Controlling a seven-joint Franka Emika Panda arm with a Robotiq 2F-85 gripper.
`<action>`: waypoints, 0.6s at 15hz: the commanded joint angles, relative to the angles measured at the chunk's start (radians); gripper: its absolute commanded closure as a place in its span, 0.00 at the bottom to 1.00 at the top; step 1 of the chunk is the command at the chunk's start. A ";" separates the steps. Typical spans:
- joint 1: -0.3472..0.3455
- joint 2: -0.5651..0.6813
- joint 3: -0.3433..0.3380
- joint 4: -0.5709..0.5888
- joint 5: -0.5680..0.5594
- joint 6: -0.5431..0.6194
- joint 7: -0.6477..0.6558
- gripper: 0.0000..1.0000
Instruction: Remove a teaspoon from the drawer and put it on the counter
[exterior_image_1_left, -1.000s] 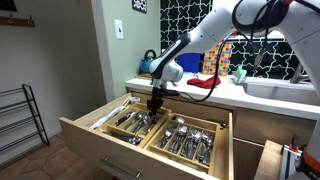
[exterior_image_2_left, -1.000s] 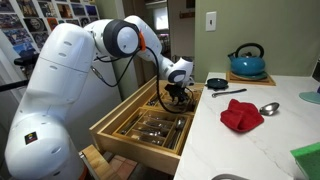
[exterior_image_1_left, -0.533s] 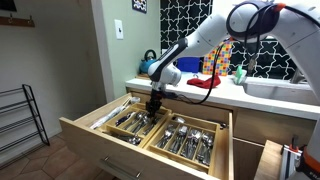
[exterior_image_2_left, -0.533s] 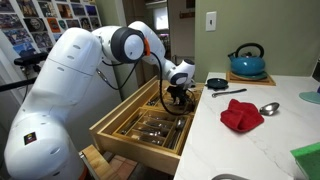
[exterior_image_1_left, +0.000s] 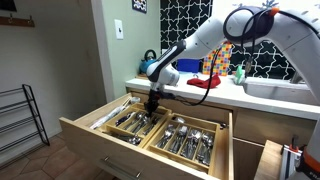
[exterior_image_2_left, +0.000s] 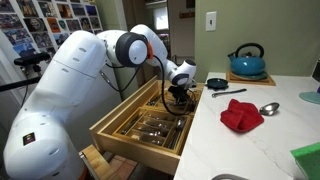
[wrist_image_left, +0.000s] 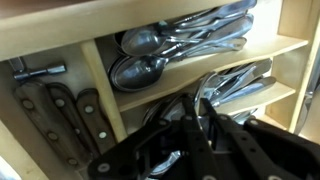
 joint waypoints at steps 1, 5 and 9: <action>-0.019 0.037 0.021 0.041 -0.018 -0.021 0.022 1.00; -0.026 0.027 0.031 0.043 -0.014 -0.048 0.027 0.99; -0.035 -0.043 0.031 -0.002 -0.012 -0.082 0.035 0.99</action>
